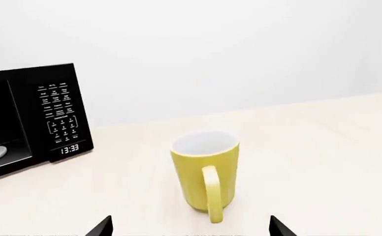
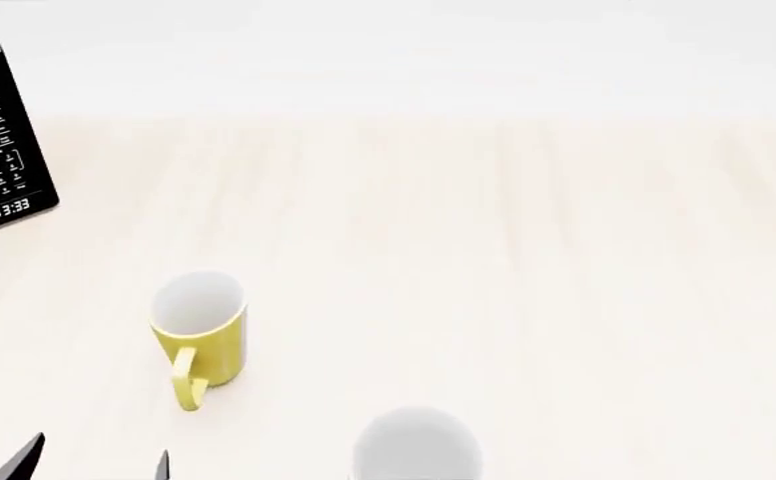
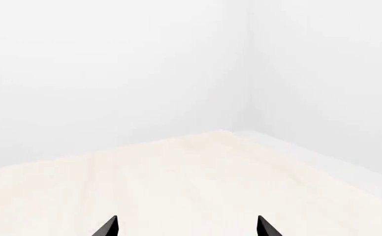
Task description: Put the yellow and white mug to the front of the white mug.
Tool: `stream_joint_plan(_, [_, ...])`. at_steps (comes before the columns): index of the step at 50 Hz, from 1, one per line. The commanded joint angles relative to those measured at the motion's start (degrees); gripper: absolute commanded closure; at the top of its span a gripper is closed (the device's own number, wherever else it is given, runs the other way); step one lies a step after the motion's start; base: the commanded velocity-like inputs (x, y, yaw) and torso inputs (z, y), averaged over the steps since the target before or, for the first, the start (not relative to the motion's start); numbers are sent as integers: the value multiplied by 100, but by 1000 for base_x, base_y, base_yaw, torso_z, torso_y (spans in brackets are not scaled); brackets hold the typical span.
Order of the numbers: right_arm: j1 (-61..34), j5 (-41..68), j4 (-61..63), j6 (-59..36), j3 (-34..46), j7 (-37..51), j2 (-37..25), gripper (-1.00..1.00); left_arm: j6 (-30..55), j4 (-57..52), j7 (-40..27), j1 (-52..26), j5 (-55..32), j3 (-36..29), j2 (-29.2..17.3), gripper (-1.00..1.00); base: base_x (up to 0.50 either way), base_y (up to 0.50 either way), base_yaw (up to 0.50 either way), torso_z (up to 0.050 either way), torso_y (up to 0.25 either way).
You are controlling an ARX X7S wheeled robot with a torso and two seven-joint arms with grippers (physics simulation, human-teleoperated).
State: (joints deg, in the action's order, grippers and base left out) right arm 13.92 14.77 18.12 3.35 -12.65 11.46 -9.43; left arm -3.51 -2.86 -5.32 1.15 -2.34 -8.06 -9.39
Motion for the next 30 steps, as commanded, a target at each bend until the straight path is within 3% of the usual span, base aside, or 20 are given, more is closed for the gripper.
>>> stream_joint_plan(1, [-132, -131, -136, -253, 77, 218, 46, -100, -4, 69, -3, -33, -128, -4, -43, -100, 0, 0, 0, 0, 0])
stream_joint_plan(11, [-111, -341, -156, -180, 221, 271, -30, -100, 10, 115, -38, -64, -196, 1, -52, -100, 0, 0, 0, 0, 0])
stream_joint_plan(17, [-99, -154, -119, -295, 226, 255, -41, -100, 19, 129, -56, -68, -223, -17, -64, -100, 486, 0, 0, 0, 0])
stream_joint_plan(30, [-108, -197, -121, -294, 291, 356, -65, -100, 182, 117, -93, -93, -355, -31, -77, -100, 0, 0, 0, 0, 0])
